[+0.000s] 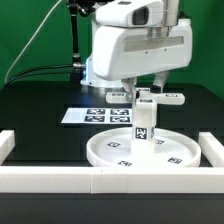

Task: Assemble round table

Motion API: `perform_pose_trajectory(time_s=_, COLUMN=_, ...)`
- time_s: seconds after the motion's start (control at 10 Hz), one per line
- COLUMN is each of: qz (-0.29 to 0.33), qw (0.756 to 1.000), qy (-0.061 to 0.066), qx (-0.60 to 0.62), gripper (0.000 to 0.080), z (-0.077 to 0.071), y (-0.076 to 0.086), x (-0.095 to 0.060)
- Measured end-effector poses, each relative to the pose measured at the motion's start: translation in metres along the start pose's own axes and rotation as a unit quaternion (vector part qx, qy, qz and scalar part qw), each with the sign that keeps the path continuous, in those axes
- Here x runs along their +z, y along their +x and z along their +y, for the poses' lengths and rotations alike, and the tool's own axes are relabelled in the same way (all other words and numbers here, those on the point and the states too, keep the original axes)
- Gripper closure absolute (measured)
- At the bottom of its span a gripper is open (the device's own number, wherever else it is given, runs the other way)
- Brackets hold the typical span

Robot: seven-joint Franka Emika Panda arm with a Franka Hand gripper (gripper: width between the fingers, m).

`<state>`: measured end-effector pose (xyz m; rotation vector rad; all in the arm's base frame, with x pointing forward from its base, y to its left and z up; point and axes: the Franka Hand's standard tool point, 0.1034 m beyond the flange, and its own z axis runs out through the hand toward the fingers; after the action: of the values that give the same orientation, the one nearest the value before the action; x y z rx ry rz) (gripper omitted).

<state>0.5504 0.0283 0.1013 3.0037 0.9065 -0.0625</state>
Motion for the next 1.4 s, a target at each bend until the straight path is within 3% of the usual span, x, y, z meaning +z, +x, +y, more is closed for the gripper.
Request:
perform_pose_trajectory(time_s=0.2, qz=0.016, qw=0.994, qy=-0.006, qx=0.104, gripper=0.0361, z=-0.0012, y=-0.0001, x=-0.0008)
perform_pose_trajectory(time_s=0.6, qz=0.018, qw=0.969, qy=0.001, qx=0.247, gripper=0.0361, z=-0.0011, y=0.0005, x=-0.001)
perform_pose_trajectory(time_s=0.8, qz=0.025, qw=0.93, qy=0.021, qx=0.366, gripper=0.0361, z=0.0015, y=-0.0018, x=-0.0004)
perform_pose_trajectory(time_s=1.0, qz=0.028, qw=0.881, qy=0.033, qx=0.471, gripper=0.0361, z=0.0008, y=-0.0011, x=-0.0002)
perform_pose_trajectory(time_s=1.1, qz=0.027, qw=0.838, qy=0.047, qx=0.543, gripper=0.0361, z=-0.0002, y=-0.0003, x=0.0001)
perform_pose_trajectory(time_s=1.2, qz=0.03, qw=0.803, qy=0.05, qx=0.593, gripper=0.0361, z=-0.0017, y=0.0019, x=0.0)
perform_pose_trajectory(time_s=1.4, qz=0.029, qw=0.777, qy=0.054, qx=0.626, gripper=0.0361, z=-0.003, y=0.0031, x=-0.0001)
